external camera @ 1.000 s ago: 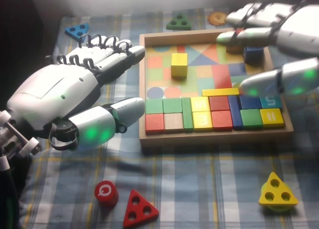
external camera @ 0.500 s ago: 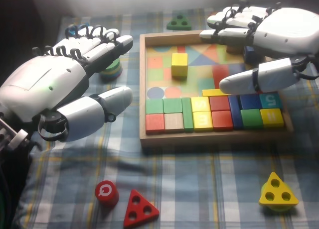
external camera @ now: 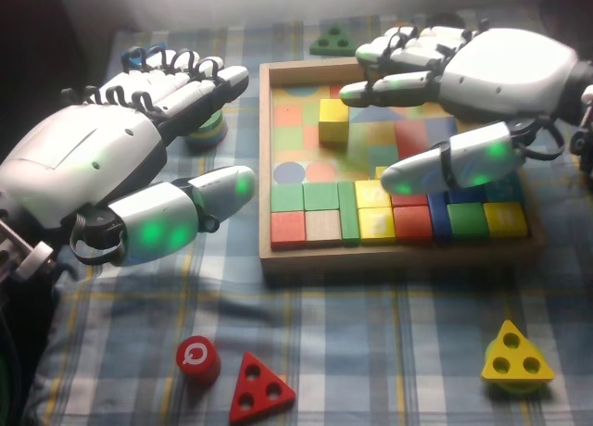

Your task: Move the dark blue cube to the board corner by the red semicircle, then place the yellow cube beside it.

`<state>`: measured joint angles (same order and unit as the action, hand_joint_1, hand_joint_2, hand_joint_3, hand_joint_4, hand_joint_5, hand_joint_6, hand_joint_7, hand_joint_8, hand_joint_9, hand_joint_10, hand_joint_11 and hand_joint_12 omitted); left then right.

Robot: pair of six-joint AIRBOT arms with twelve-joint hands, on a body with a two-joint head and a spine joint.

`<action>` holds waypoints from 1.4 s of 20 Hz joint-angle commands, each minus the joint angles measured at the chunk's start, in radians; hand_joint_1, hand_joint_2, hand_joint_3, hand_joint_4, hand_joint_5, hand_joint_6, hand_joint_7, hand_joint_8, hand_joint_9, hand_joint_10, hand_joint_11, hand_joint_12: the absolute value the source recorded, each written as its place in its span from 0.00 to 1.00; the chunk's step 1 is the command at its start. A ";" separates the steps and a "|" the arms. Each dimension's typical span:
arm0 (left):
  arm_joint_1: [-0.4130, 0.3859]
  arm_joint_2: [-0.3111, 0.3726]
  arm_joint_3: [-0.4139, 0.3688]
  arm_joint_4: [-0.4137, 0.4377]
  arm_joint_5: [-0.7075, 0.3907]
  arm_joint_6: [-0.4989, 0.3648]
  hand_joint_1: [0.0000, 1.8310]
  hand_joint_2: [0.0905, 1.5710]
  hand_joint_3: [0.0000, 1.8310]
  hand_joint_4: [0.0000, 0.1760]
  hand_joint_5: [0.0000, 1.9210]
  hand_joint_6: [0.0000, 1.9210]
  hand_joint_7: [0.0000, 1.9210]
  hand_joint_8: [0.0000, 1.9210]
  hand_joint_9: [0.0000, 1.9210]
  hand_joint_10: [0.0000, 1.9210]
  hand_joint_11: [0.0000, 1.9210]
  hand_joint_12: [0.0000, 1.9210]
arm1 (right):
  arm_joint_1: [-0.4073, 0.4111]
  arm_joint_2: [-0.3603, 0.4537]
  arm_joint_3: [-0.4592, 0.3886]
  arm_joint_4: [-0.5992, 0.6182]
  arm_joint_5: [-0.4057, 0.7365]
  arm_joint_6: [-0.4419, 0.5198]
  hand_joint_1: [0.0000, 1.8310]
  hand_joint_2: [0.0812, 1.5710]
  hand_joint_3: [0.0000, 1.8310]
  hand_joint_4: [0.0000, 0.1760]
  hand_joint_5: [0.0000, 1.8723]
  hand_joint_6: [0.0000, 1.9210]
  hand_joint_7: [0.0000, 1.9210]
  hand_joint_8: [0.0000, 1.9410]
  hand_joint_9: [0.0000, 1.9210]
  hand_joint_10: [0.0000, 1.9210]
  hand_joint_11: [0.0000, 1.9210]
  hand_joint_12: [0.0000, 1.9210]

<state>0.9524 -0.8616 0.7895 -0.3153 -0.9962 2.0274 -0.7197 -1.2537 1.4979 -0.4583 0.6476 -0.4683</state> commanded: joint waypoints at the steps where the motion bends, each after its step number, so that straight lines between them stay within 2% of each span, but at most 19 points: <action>1: -0.012 0.002 0.006 0.027 -0.108 0.001 0.00 0.80 0.00 0.00 0.09 0.01 0.05 0.00 0.01 0.00 0.00 0.00 | 0.021 -0.004 0.009 0.036 0.102 0.006 0.00 0.54 0.00 0.69 0.11 0.00 0.00 0.00 0.00 0.00 0.00 0.00; 2: -0.012 0.003 0.006 0.028 -0.107 0.001 0.00 0.80 0.00 0.00 0.09 0.01 0.05 0.00 0.01 0.00 0.00 0.00 | 0.022 -0.008 0.012 0.036 0.101 0.006 0.00 0.54 0.00 0.69 0.11 0.00 0.00 0.00 0.00 0.00 0.00 0.00; 3: -0.012 0.003 0.006 0.029 -0.106 0.001 0.00 0.79 0.00 0.00 0.09 0.00 0.05 0.00 0.00 0.00 0.00 0.00 | 0.024 -0.015 0.018 0.036 0.100 0.006 0.00 0.54 0.00 0.80 0.11 0.00 0.00 0.00 0.00 0.00 0.00 0.00; 4: -0.012 0.004 0.006 0.029 -0.104 0.001 0.00 0.78 0.00 0.00 0.09 0.01 0.05 0.00 0.00 0.00 0.00 0.00 | 0.025 -0.022 0.024 0.037 0.100 0.006 0.00 0.55 0.00 0.61 0.14 0.01 0.00 0.00 0.00 0.00 0.00 0.00; 6: -0.012 0.003 0.006 0.030 -0.102 0.001 0.00 0.78 0.00 0.00 0.10 0.01 0.06 0.00 0.01 0.00 0.00 0.00 | 0.025 -0.033 0.032 0.035 0.095 0.006 0.00 0.56 0.00 0.56 0.14 0.01 0.00 0.00 0.00 0.00 0.00 0.00; 10: -0.012 0.003 0.006 0.032 -0.101 0.001 0.00 0.78 0.00 0.00 0.10 0.00 0.06 0.00 0.01 0.00 0.00 0.00 | 0.025 -0.055 0.052 0.010 0.057 0.006 0.00 0.61 0.01 0.26 0.17 0.02 0.00 0.00 0.00 0.00 0.00 0.00; 11: -0.012 0.003 0.006 0.032 -0.101 0.001 0.00 0.78 0.00 0.00 0.10 0.00 0.06 0.00 0.01 0.00 0.00 0.00 | 0.025 -0.058 0.054 -0.001 0.044 0.006 0.00 0.60 0.01 0.27 0.17 0.01 0.00 0.00 0.00 0.00 0.00 0.00; 14: -0.010 0.003 0.005 0.032 -0.099 0.001 0.00 0.80 0.00 0.00 0.11 0.01 0.07 0.01 0.02 0.00 0.00 0.00 | 0.025 -0.058 0.054 -0.025 0.023 0.007 0.00 0.55 0.00 0.48 0.15 0.00 0.00 0.00 0.00 0.00 0.00 0.00; 15: -0.009 0.003 0.005 0.031 -0.097 0.001 0.00 0.80 0.00 0.00 0.11 0.01 0.07 0.01 0.02 0.01 0.00 0.00 | 0.025 -0.058 0.054 -0.039 0.015 0.016 0.00 0.52 0.00 0.63 0.15 0.00 0.00 0.00 0.00 0.00 0.00 0.00; 16: -0.009 0.003 0.005 0.031 -0.096 0.001 0.00 0.80 0.00 0.00 0.12 0.01 0.08 0.01 0.03 0.01 0.00 0.00 | 0.025 -0.058 0.054 -0.055 0.012 0.037 0.00 0.52 0.00 0.61 0.16 0.00 0.00 0.00 0.00 0.00 0.00 0.00; 20: -0.009 0.005 0.003 0.029 -0.089 0.001 0.00 0.80 0.00 0.00 0.12 0.01 0.07 0.00 0.02 0.00 0.00 0.00 | 0.023 -0.024 0.054 -0.115 -0.002 0.153 0.00 0.60 0.01 0.37 0.15 0.00 0.00 0.00 0.00 0.00 0.00 0.00; 21: -0.008 0.005 0.003 0.028 -0.087 0.000 0.00 0.80 0.00 0.00 0.11 0.01 0.07 0.00 0.02 0.00 0.00 0.00 | 0.021 -0.010 0.048 -0.118 -0.010 0.153 0.00 0.59 0.01 0.40 0.15 0.00 0.00 0.00 0.00 0.00 0.00 0.00; 22: -0.008 0.005 0.002 0.027 -0.085 0.000 0.00 0.81 0.00 0.00 0.12 0.01 0.07 0.00 0.02 0.00 0.00 0.00 | 0.020 0.003 0.042 -0.118 -0.016 0.153 0.00 0.60 0.01 0.36 0.15 0.00 0.00 0.00 0.00 0.00 0.00 0.00; 23: -0.008 0.006 0.001 0.026 -0.083 0.000 0.00 0.81 0.00 0.00 0.12 0.01 0.07 0.00 0.02 0.01 0.00 0.00 | 0.019 0.028 0.031 -0.121 -0.026 0.153 0.00 0.63 0.02 0.09 0.12 0.00 0.00 0.00 0.00 0.00 0.00 0.00; 24: -0.008 0.006 0.001 0.025 -0.082 0.000 0.00 0.81 0.00 0.00 0.12 0.01 0.07 0.00 0.02 0.01 0.00 0.00 | 0.019 0.034 0.029 -0.123 -0.029 0.153 0.00 0.63 0.02 0.09 0.12 0.00 0.00 0.00 0.00 0.00 0.00 0.00; 25: -0.008 0.006 0.000 0.025 -0.082 0.000 0.00 0.82 0.00 0.00 0.12 0.01 0.08 0.00 0.03 0.01 0.00 0.00 | 0.019 0.043 0.026 -0.125 -0.034 0.153 0.00 0.63 0.02 0.01 0.12 0.00 0.00 0.00 0.00 0.00 0.00 0.00; 26: -0.008 0.006 -0.001 0.025 -0.080 0.000 0.00 0.82 0.00 0.00 0.12 0.01 0.08 0.00 0.02 0.01 0.00 0.00 | 0.019 0.055 0.022 -0.129 -0.042 0.152 0.00 0.60 0.01 0.18 0.12 0.00 0.00 0.00 0.00 0.00 0.00 0.00; 27: -0.008 0.006 -0.001 0.025 -0.078 0.000 0.00 0.83 0.00 0.00 0.12 0.01 0.08 0.00 0.03 0.01 0.00 0.00 | 0.019 0.060 0.020 -0.130 -0.045 0.152 0.00 0.61 0.01 0.22 0.13 0.00 0.00 0.00 0.00 0.00 0.00 0.00; 28: -0.008 0.006 -0.001 0.024 -0.075 0.000 0.00 0.83 0.00 0.00 0.12 0.01 0.08 0.00 0.03 0.01 0.00 0.00 | 0.019 0.072 0.014 -0.131 -0.050 0.151 0.00 0.61 0.01 0.32 0.15 0.01 0.00 0.00 0.00 0.00 0.00 0.00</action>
<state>0.9524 -0.8616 0.7902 -0.3111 -0.9573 2.0274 -0.7029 -1.1782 1.5116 -0.6109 0.5362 -0.3161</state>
